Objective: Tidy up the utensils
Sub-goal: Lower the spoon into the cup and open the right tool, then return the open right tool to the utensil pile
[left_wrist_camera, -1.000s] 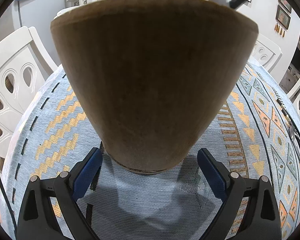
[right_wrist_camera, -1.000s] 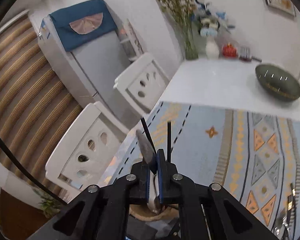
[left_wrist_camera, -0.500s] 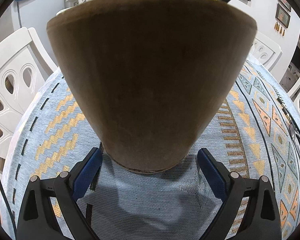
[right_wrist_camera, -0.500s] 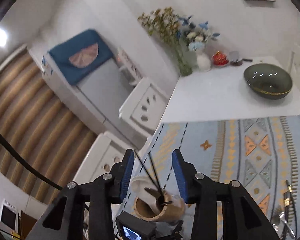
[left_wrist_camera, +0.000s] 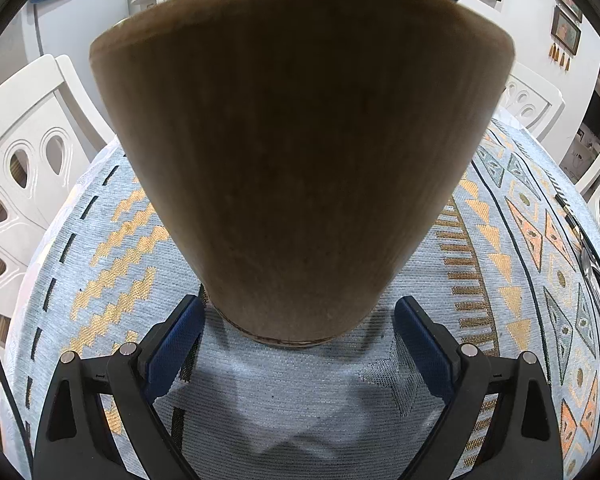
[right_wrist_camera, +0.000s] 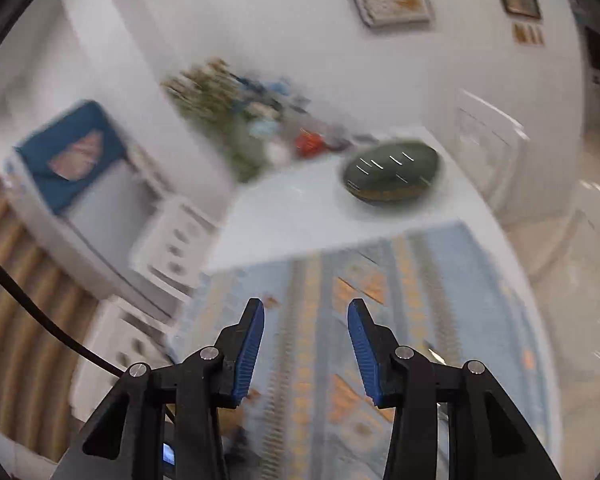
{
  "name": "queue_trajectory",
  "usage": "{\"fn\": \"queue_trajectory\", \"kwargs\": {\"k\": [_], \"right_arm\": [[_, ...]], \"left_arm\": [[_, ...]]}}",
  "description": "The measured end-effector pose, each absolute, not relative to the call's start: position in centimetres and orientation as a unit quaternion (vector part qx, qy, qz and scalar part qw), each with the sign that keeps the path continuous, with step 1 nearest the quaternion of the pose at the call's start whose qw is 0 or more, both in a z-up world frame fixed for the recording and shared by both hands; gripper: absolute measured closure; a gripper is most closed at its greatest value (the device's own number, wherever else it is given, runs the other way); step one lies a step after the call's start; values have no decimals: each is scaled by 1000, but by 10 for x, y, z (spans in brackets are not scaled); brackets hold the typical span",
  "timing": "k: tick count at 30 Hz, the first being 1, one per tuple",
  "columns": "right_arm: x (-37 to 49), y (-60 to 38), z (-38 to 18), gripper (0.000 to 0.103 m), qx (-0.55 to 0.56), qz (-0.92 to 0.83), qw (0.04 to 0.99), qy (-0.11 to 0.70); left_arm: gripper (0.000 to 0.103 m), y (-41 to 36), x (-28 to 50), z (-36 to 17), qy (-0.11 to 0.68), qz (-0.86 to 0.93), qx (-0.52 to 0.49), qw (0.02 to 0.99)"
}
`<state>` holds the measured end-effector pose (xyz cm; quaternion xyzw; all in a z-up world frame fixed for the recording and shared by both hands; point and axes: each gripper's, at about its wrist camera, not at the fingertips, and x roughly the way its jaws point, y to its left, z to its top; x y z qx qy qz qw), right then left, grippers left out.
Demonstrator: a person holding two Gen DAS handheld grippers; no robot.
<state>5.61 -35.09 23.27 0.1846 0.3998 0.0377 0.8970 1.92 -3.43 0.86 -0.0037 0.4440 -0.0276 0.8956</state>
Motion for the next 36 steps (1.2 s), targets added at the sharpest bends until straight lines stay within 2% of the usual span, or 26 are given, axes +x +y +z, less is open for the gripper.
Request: {"fn": "queue_trajectory", "kwargs": {"k": [7,10,12,13,25,33,36], "right_arm": [[69,-368,115,62,157,-1,777,610],[63,-375,69,69,138,-22,739,659],[60,-385,39,78,135,-46,705,695],[57,-390,25,79,138,-50,685,714],[14,-405,-12,79,83,-35,622,778],[-6,-390,-15,79,80,-26,616,783],[-6,-374,-16,81,147,26,602,784]], "left_arm": [[7,-34,19,9,443,-28,-5,896],[7,-34,19,9,443,-28,-3,896],[7,-35,18,10,443,-28,-2,896],[7,-35,18,10,444,-28,-2,896],[7,-35,19,9,445,-29,0,895],[7,-35,19,9,445,-29,0,895],[7,-34,19,8,444,-29,0,895]]}}
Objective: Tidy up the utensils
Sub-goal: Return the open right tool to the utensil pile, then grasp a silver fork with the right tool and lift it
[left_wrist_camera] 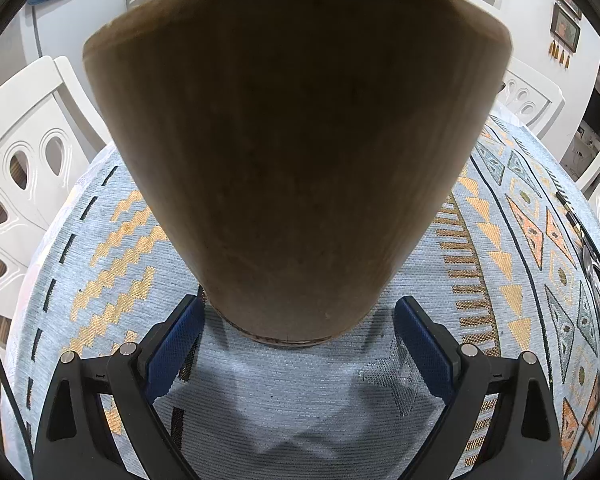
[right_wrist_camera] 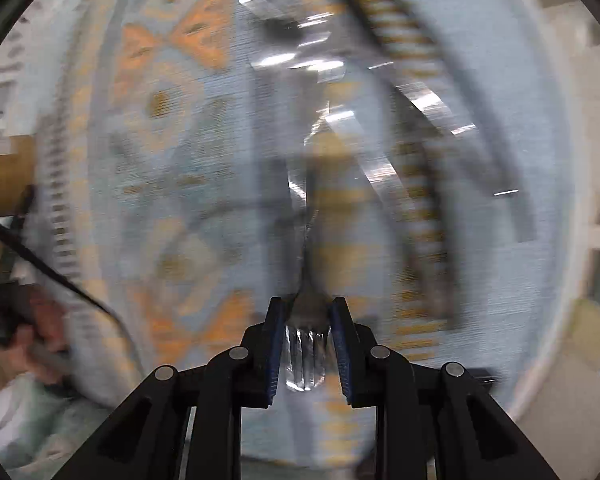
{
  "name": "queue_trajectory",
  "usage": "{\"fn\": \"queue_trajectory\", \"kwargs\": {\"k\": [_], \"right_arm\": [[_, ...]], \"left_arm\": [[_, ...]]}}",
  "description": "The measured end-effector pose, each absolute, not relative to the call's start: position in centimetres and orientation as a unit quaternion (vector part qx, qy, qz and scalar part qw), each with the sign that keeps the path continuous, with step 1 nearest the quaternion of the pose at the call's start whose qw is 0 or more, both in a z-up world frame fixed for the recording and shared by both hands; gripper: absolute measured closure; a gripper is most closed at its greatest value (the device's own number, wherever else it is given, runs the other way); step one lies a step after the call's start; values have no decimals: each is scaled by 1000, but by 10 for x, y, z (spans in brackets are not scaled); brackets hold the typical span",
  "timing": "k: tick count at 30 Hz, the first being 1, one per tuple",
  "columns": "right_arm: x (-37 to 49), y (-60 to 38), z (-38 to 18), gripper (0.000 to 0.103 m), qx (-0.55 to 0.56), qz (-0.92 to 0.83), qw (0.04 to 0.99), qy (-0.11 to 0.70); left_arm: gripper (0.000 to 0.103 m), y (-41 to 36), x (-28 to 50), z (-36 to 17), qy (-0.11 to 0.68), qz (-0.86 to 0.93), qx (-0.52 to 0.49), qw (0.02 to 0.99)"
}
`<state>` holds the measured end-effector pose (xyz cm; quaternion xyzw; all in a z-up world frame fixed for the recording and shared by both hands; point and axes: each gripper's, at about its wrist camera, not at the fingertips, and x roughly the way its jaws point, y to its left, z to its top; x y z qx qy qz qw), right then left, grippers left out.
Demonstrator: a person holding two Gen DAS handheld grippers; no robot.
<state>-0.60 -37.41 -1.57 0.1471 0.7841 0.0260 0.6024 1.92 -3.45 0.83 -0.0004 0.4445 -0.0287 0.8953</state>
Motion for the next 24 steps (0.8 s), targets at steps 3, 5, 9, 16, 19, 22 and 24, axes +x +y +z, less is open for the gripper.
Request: {"fn": "queue_trajectory", "kwargs": {"k": [3,5,9,16,19,22,24], "right_arm": [[2,-350,-9,83,221,97,623,744],[10,-344,5,83,284,132,644,698],[26,-342,43,83,254,133,706,647],[24,-340,35,83,22,73,700,710],[16,-372,6,83,126,35,650,749],[7,-399,-13,83,223,10,621,751],[4,-406,-12,83,241,0,620,747]], "left_arm": [[7,-35,19,8,445,-28,0,895],[7,-34,19,7,445,-28,2,895],[7,-31,19,6,445,-29,2,895],[7,-30,19,5,445,-30,0,895],[7,-30,19,5,445,-30,1,895],[7,-30,19,5,445,-30,1,895],[7,-29,19,5,446,-30,2,895]]}}
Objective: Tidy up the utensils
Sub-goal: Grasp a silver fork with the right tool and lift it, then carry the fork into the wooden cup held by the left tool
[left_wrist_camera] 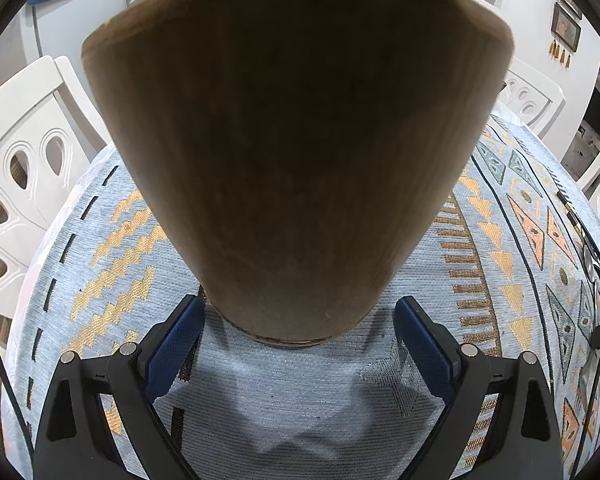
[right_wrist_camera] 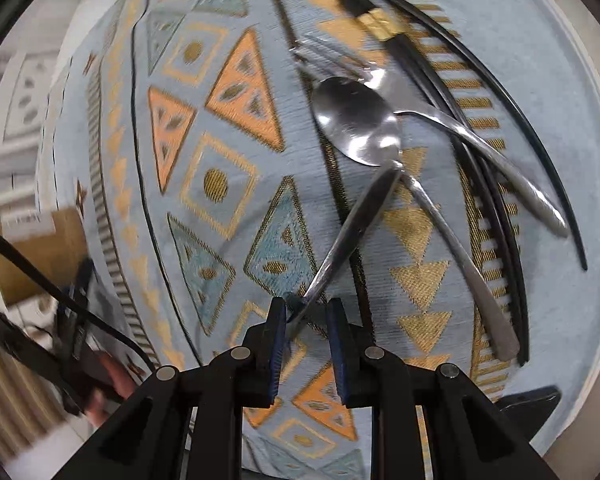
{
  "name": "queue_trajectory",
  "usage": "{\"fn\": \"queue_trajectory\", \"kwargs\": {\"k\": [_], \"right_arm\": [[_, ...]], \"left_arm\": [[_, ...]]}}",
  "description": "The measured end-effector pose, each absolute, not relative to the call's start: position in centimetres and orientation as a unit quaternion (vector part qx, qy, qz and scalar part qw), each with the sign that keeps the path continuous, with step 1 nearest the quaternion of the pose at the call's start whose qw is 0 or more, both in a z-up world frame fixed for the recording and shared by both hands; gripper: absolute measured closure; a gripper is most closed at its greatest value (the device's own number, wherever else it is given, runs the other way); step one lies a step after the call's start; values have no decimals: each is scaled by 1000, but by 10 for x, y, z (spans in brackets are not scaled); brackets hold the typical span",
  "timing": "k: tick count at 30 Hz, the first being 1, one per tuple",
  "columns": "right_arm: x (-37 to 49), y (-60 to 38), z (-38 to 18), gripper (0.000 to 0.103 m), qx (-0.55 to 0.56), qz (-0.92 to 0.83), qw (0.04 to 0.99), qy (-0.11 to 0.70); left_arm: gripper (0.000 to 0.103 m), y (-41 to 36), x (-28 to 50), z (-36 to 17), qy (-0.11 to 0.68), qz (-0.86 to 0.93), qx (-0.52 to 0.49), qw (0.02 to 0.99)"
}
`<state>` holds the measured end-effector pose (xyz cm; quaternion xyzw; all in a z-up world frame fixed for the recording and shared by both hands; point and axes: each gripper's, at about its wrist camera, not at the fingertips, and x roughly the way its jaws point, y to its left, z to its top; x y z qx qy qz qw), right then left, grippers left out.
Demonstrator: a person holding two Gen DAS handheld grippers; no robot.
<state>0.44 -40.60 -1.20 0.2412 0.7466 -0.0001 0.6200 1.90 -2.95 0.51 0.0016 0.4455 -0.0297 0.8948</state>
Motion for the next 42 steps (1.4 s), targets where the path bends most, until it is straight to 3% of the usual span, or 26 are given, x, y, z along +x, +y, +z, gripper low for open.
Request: {"fn": "queue_trajectory", "kwargs": {"k": [4,9,22,33,39,42], "right_arm": [[6,-403,-11,83,223,-31,633,741],[6,-368,0,98,124,-52,678,723],[25,-360,49,98,215,28,732,646],[19,-334,167,98,290,197,785,511],[29,-277,221,98,318,333,738,493],[35,-254,218,98,356,377,678,521]], "left_arm": [[7,-28,19,4,446,-30,2,895],[7,-28,20,3,446,-30,1,895],[7,-27,20,4,446,-30,0,895],[7,-28,20,4,446,-30,1,895],[7,-28,20,4,446,-30,1,895],[7,-29,20,4,446,-30,1,895]]}}
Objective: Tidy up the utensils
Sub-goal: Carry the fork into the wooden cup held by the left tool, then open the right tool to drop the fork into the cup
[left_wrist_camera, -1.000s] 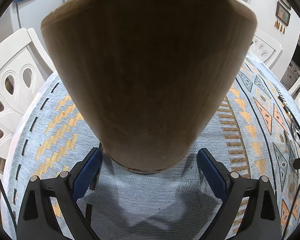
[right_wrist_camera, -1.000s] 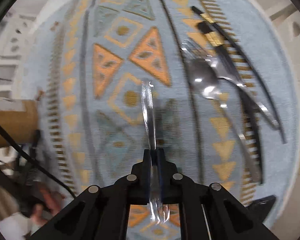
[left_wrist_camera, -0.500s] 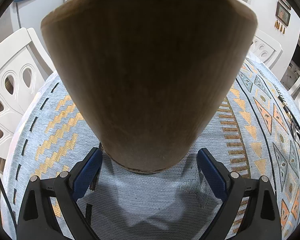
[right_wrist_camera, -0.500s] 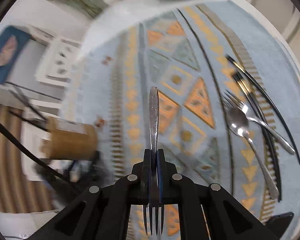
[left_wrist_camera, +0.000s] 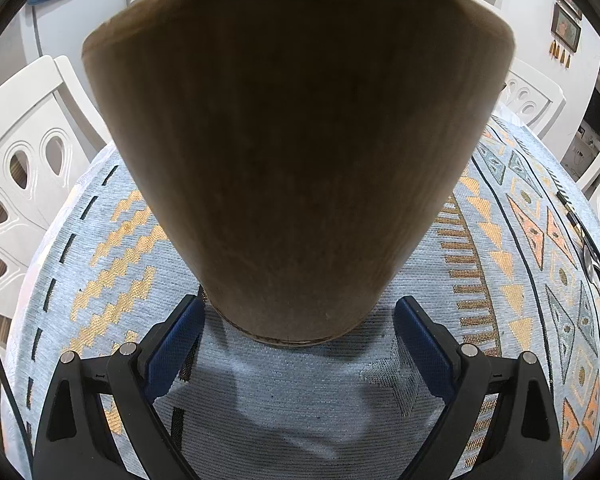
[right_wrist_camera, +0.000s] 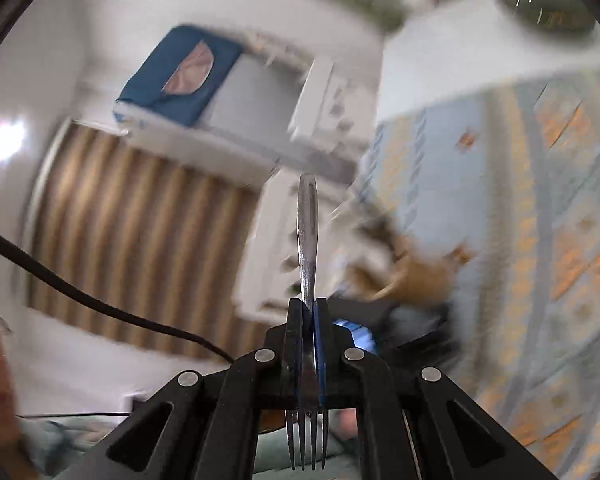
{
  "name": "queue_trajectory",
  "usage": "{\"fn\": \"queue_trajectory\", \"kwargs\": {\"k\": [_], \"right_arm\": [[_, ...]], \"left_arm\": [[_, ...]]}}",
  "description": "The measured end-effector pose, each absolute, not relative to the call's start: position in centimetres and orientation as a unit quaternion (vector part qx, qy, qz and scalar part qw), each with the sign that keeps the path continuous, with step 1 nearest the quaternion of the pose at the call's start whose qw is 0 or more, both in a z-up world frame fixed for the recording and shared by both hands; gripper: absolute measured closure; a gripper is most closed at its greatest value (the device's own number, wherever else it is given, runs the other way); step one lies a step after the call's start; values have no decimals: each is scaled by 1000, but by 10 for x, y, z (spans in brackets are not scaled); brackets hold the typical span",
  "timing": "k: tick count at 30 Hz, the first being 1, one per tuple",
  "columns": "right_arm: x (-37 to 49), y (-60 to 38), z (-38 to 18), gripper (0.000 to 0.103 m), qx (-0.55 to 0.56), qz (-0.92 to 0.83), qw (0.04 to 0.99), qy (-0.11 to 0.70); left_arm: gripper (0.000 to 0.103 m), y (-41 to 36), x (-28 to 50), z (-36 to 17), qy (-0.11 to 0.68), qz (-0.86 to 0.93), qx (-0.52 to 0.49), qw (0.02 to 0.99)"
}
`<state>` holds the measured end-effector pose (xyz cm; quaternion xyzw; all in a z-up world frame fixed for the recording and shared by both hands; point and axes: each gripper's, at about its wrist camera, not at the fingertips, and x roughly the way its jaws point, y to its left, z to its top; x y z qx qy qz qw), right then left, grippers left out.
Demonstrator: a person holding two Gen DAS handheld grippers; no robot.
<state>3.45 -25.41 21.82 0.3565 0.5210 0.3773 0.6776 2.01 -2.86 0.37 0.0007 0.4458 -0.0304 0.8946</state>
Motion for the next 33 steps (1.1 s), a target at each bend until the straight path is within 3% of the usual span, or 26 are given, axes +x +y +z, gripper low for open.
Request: {"fn": "queue_trajectory", "kwargs": {"k": [5,13,22,28,29,33], "right_arm": [[46,-214,179,98,453,382,553,586],[63,-201,111,98,556,229,439,667],[73,-203,88,97,629,131,353,680],[79,-208,80,71,666,115,337,656],[82,-208,83,63,670,124,342,647],[96,-204,111,62,674,193,366,613]], "left_arm": [[7,-30,20,5,446,-30,0,895],[7,-30,20,5,446,-30,1,895],[7,-29,19,5,446,-30,0,895],[7,-31,20,5,446,-30,2,894],[7,-31,20,6,446,-30,1,894],[7,-34,20,7,446,-30,2,894]]}}
